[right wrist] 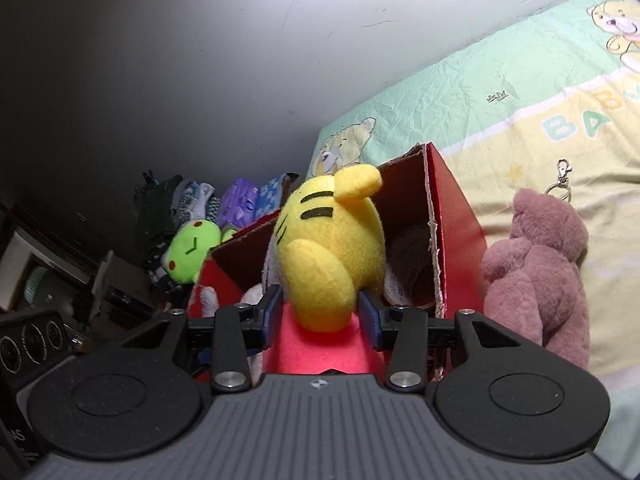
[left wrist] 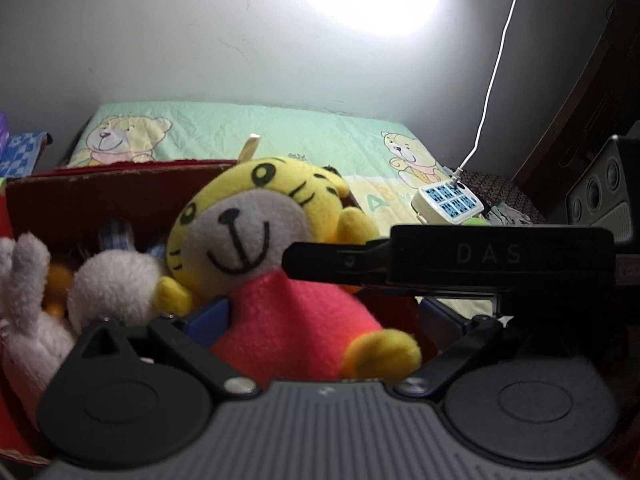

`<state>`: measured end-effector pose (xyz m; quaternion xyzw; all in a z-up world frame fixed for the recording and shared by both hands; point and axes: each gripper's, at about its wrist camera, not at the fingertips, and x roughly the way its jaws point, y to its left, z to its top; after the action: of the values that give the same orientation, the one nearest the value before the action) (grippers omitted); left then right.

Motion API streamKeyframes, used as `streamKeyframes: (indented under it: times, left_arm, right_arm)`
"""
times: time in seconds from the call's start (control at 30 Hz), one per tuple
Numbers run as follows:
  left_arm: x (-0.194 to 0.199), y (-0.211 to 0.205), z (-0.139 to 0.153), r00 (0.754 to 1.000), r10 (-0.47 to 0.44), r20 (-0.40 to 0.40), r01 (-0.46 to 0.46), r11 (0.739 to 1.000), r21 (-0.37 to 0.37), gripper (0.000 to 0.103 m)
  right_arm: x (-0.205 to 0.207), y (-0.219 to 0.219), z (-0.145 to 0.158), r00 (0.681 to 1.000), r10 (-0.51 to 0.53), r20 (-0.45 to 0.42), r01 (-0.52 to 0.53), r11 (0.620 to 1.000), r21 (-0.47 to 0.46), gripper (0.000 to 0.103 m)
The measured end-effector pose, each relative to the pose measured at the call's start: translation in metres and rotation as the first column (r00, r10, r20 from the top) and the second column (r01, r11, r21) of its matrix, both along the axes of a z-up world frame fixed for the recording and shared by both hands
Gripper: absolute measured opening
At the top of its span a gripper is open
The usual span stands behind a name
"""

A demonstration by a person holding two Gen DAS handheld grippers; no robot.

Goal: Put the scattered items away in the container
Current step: 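Lift the yellow tiger and carry it over the red box, then lower the yellow tiger into the box beside the white bunny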

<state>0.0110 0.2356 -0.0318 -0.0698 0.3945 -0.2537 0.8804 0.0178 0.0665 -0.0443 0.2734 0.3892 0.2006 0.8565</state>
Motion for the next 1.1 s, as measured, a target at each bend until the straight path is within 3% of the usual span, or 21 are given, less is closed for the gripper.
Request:
streamKeyframes:
  times: [0.03,0.17,0.3,0.43,0.83,1.1]
  left_arm:
    - [-0.003,-0.003,0.0,1.0,-0.008,-0.003,0.008,1.0,0.004,0.099]
    - [-0.008,-0.002,-0.002,1.0,-0.024,-0.008,0.024,1.0,0.006,0.099]
    - [-0.006,-0.001,-0.004,0.998,-0.051,-0.031,0.051,0.998,-0.029,0.1]
    - [-0.006,-0.01,-0.009,0.997,-0.073,-0.035,0.073,0.997,-0.01,0.101]
    - [0.007,-0.011,-0.017,0.995,-0.066,-0.081,0.067,0.998,0.015,0.102]
    - [0.015,-0.001,-0.01,0.992,0.003,-0.127,0.007,0.997,0.074,0.102]
  right_arm:
    - [-0.001,0.001,0.001,1.0,-0.003,0.001,0.003,1.0,-0.022,0.059]
    - [-0.008,-0.008,0.008,0.997,-0.062,0.043,0.064,0.997,-0.051,0.06]
    - [-0.01,-0.017,0.015,0.993,-0.091,0.08,0.093,0.995,-0.029,0.052]
    - [-0.007,-0.011,0.015,0.993,-0.08,0.086,0.083,0.996,-0.028,0.044]
    - [0.003,-0.013,0.003,0.996,-0.084,0.011,0.085,0.995,-0.059,0.041]
    - [-0.002,-0.014,0.023,0.993,-0.056,0.109,0.059,0.998,-0.023,0.042]
